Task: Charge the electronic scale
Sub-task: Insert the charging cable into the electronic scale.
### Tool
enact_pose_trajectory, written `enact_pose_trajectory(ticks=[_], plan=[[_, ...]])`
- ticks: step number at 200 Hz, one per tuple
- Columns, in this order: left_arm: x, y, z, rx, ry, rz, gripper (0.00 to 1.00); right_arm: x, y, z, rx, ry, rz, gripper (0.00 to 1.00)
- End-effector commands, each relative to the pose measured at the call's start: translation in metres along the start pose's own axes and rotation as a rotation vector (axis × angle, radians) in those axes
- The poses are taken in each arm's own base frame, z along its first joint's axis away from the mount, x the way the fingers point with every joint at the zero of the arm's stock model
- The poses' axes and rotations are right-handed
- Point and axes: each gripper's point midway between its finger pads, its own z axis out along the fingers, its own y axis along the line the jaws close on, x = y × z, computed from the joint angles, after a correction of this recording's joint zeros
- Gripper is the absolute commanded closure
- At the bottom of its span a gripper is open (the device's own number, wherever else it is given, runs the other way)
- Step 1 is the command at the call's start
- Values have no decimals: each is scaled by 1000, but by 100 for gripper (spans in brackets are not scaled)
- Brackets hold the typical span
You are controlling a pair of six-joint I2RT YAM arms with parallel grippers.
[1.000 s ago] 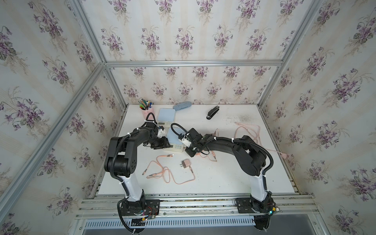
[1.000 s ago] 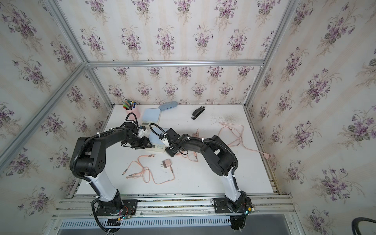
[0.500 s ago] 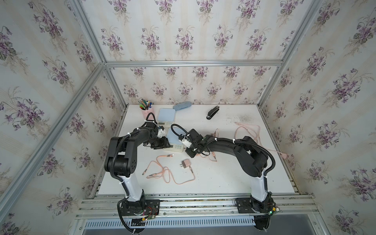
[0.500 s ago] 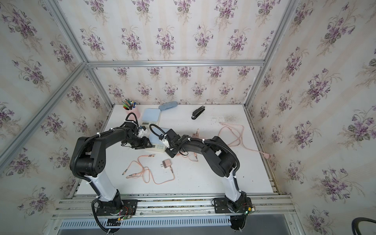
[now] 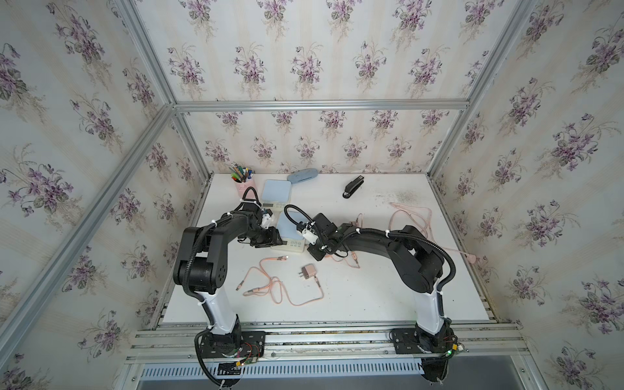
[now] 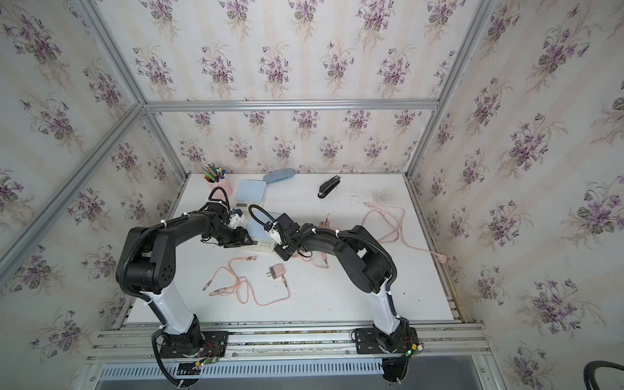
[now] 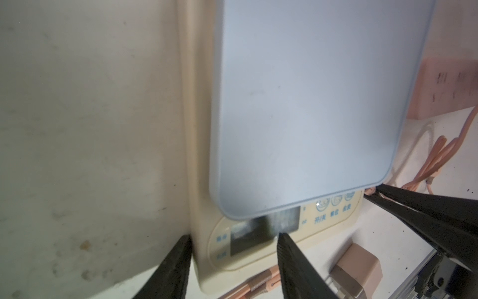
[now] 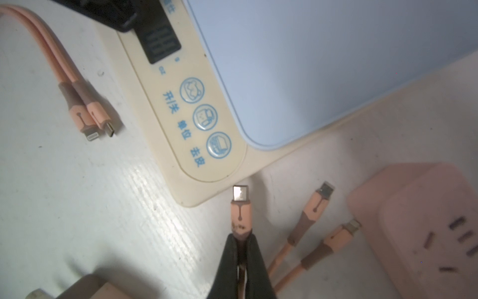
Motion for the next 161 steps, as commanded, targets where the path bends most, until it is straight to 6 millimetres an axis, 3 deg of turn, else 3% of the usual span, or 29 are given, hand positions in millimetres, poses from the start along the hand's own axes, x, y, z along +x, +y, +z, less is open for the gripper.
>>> enact_pose_trajectory(ticks=[1, 161], plan=[[10, 0, 3, 2, 41, 0, 44, 1, 0, 2, 0, 7, -3, 100], [12, -7, 5, 19, 55, 29, 44, -2, 24, -1, -101, 12, -145, 100]])
